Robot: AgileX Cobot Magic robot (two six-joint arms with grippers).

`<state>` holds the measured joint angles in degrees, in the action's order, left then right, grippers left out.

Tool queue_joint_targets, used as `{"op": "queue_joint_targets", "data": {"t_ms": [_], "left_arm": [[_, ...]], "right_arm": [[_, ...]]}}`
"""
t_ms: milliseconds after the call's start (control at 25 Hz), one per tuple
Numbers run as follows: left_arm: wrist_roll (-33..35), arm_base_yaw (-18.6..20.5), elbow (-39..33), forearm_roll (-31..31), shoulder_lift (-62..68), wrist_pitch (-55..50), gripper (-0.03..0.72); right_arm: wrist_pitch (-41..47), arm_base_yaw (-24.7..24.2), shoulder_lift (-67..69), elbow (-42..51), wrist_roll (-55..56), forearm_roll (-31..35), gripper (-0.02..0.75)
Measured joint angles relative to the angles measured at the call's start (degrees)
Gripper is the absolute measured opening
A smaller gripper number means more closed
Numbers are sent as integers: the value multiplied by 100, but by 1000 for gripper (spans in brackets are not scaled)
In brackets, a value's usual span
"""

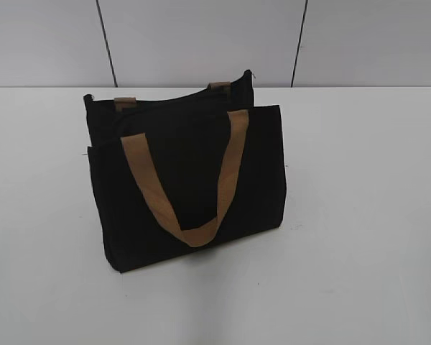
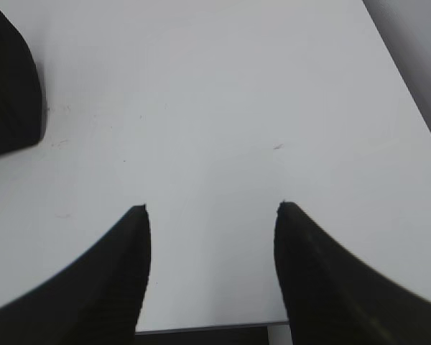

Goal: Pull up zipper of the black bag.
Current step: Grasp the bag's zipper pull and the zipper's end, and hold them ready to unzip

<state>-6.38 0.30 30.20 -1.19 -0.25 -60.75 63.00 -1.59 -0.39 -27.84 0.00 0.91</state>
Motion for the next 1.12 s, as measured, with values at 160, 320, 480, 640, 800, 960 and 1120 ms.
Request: {"op": "queue_joint_targets", "data": {"t_ms": [160, 320, 480, 640, 800, 960, 1120], "left_arm": [[212, 0, 60, 22, 428, 66, 229], [487, 0, 328, 64, 975, 558, 232], [560, -121, 367, 69, 1423, 1439, 237], [638, -412, 367, 69, 1856, 2482, 239], [693, -773, 367, 119, 2310, 3408, 239], [708, -1078, 135, 119, 2736, 4481, 239], [708, -1192, -620, 119, 3071, 6021, 239]], "right_arm": [[0, 0, 0, 0, 0, 0, 433], [0, 0, 0, 0, 30, 0, 433], [0, 0, 0, 0, 0, 0, 433], [0, 0, 0, 0, 30, 0, 433], [0, 0, 0, 0, 0, 0, 433], [0, 0, 0, 0, 0, 0, 433], [0, 0, 0, 0, 0, 0, 433]]}}
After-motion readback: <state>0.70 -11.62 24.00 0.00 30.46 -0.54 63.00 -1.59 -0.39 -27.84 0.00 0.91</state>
